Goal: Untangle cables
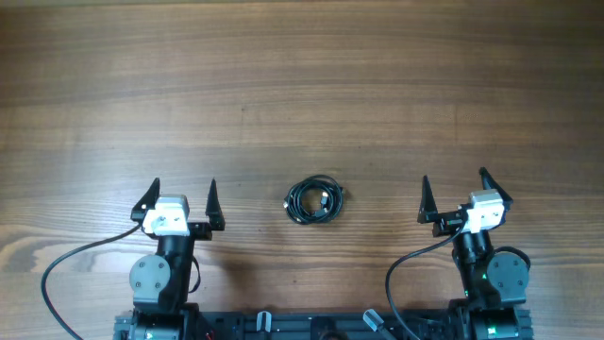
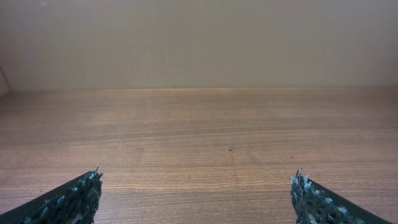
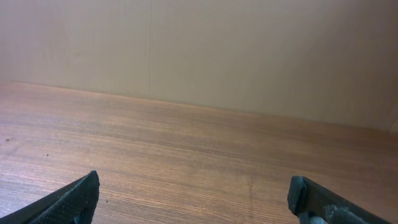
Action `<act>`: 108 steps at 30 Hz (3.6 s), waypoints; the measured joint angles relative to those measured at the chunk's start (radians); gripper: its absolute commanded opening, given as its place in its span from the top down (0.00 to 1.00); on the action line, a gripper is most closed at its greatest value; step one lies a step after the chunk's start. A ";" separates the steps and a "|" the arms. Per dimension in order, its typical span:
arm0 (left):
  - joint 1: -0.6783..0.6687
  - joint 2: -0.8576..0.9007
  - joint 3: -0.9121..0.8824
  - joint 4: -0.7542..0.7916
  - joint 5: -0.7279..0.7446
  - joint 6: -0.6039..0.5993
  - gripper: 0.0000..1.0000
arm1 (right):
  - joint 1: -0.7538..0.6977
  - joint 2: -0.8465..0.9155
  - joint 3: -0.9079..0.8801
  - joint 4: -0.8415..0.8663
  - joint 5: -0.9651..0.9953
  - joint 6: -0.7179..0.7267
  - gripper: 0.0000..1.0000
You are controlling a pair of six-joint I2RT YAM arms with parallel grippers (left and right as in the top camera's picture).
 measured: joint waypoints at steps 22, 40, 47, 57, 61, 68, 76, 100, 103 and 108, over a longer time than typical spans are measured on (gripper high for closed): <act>0.000 0.000 0.000 0.000 0.000 0.000 0.00 | 0.000 0.000 0.000 0.000 0.000 0.000 0.00; 0.000 0.000 0.000 0.000 0.000 0.000 0.00 | 0.000 0.000 0.000 0.000 0.000 0.000 0.00; 0.000 0.000 0.000 0.000 0.000 0.000 0.00 | 0.000 0.000 0.000 0.000 0.000 0.000 0.00; 0.000 0.000 0.000 0.000 0.000 0.000 0.00 | 0.000 0.000 0.000 0.000 0.000 0.000 0.00; 0.000 0.000 0.000 0.000 0.004 0.000 0.00 | 0.000 0.000 0.000 0.000 0.000 0.000 0.00; -0.008 0.018 0.000 0.029 0.345 -0.510 0.00 | 0.000 0.000 0.000 0.000 0.000 0.000 0.00; -0.008 0.023 -0.008 0.262 0.545 -0.742 0.00 | 0.000 0.000 0.000 0.000 0.000 0.000 0.00; -0.060 1.054 1.197 -1.011 0.443 -0.563 0.00 | 0.000 0.000 0.000 0.000 0.000 -0.003 0.00; -0.092 1.162 1.199 -1.033 0.457 -0.561 0.00 | 0.000 0.000 0.000 0.000 0.000 -0.003 0.00; -0.157 1.280 1.199 -1.064 0.557 -0.561 0.00 | 0.000 0.000 0.000 0.000 0.000 -0.003 0.00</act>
